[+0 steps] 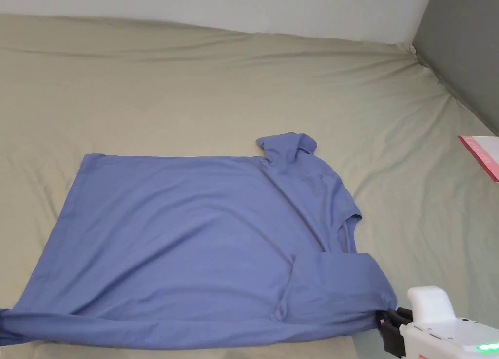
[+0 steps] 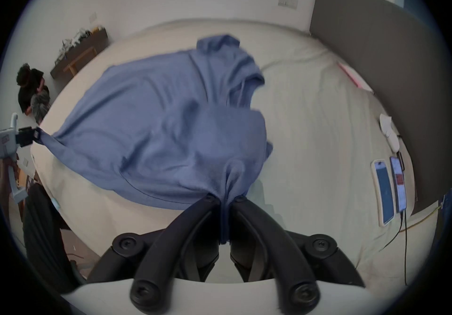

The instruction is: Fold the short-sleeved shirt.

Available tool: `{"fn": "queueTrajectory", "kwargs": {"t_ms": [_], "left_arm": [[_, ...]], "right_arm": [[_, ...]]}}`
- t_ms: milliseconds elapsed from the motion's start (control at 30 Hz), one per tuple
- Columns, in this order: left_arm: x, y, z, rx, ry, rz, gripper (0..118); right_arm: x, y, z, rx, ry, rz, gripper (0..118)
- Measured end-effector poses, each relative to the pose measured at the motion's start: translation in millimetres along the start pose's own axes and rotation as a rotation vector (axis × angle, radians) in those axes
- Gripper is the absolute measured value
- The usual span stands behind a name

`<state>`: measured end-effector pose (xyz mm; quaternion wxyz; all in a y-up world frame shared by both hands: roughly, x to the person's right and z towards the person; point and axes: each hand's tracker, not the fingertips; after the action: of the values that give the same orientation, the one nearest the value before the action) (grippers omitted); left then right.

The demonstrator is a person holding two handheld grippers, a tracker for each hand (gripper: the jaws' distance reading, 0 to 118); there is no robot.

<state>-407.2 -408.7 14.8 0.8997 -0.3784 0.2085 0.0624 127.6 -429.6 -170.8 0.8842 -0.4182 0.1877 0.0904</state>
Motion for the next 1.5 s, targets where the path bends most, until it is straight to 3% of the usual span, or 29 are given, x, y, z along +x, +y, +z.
{"fn": "queueTrajectory", "kwargs": {"t_ms": [267, 333, 467, 600, 967, 1033, 1067, 1100, 1133, 1167, 1267, 1500], "left_arm": [[-8, 51, -21, 0.085, -0.013, 0.082, 4], [-10, 61, -36, 0.085, -0.014, 0.104, 4], [-8, 78, -78, 0.044, -0.004, 0.109, 4], [0, 89, -122, 0.005, 0.014, 0.083, 4], [25, 105, -217, -0.109, 0.023, -0.065, 4], [29, 102, -227, -0.123, 0.024, -0.082, 4], [29, 103, -223, -0.081, 0.030, -0.101, 4], [30, 106, -221, -0.081, 0.026, -0.107, 13], [30, 112, -217, -0.093, 0.033, -0.110, 23], [29, 117, -208, -0.087, 0.033, -0.106, 43], [34, 135, -159, 0.075, -0.009, -0.061, 118], [62, 181, -19, 0.451, -0.036, -0.113, 115]], "right_arm": [[-5, 79, 1, 0.085, -0.010, -0.100, 9], [-7, 91, -16, 0.093, -0.075, -0.070, 9], [-8, 115, -59, 0.047, -0.080, -0.071, 9], [-11, 127, -104, -0.039, -0.153, 0.007, 9], [9, 141, -193, -0.203, -0.187, 0.045, 10], [-5, 147, -184, -0.189, -0.196, 0.049, 23], [-4, 151, -182, -0.144, -0.230, 0.065, 56], [-4, 154, -179, -0.127, -0.281, 0.090, 83], [0, 158, -172, -0.110, -0.301, 0.093, 100], [1, 162, -161, -0.088, -0.277, 0.071, 102], [-5, 179, -119, 0.012, -0.204, 0.035, 102], [-65, 213, 16, 0.437, -0.172, 0.145, 102]]}}
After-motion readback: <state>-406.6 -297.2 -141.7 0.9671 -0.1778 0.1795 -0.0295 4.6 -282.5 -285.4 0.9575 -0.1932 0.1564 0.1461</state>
